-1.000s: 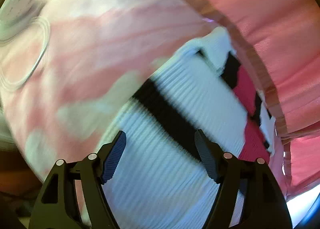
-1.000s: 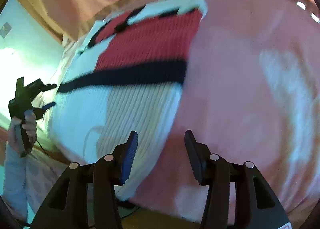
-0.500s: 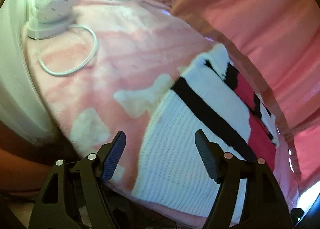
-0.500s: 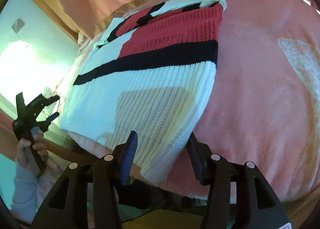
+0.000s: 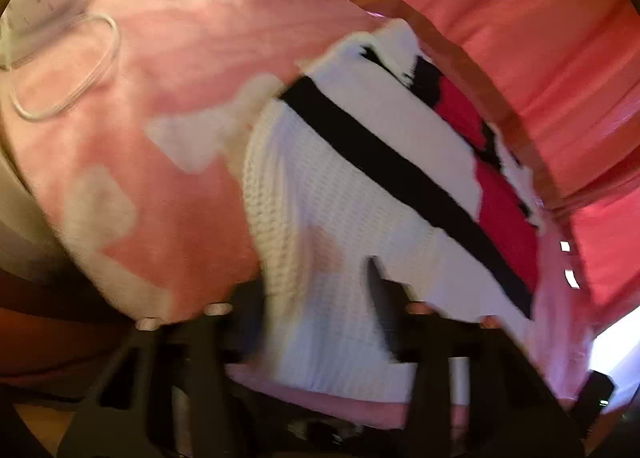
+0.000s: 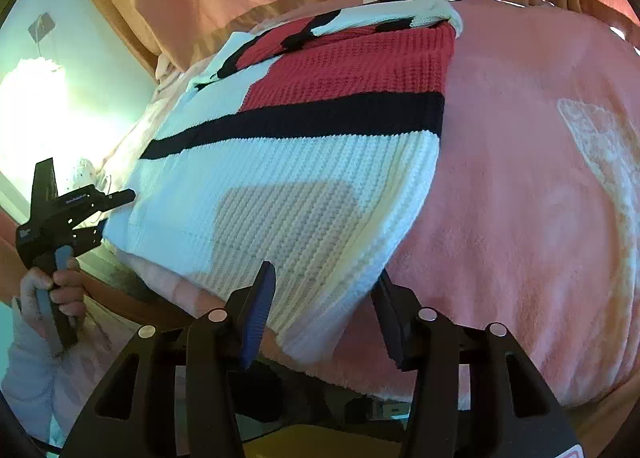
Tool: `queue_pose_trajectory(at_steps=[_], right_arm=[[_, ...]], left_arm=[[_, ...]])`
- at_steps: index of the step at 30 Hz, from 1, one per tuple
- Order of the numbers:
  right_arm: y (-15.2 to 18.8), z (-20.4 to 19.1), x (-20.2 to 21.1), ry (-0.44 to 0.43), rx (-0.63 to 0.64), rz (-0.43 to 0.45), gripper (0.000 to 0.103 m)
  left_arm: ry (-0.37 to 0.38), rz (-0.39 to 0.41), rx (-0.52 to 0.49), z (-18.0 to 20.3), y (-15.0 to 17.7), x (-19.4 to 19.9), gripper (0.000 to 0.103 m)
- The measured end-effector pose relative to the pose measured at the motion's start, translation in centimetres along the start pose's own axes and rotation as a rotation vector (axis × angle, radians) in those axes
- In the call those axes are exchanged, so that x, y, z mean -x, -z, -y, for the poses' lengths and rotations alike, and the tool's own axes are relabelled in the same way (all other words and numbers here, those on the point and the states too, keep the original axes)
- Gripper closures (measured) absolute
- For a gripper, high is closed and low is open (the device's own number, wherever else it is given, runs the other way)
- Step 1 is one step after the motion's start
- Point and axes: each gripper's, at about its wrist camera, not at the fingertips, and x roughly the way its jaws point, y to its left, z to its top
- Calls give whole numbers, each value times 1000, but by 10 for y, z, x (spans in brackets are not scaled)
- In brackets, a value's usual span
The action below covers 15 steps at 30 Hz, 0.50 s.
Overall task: Fold small clothes
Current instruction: 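Grasp the sweater hem with the left gripper while the right gripper grasps the hem too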
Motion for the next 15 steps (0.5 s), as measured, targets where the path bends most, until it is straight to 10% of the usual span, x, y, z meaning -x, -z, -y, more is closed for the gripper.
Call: queue_pose_trajectory(at_steps=[5,15], right_arm=[[-1,0,-3,1,20,2,94],[-23,24,77,0,-20,219,98]], left_arm=[[17,-26,-4,3,2,-5,91],[87,2,-62,41,23,32,94]])
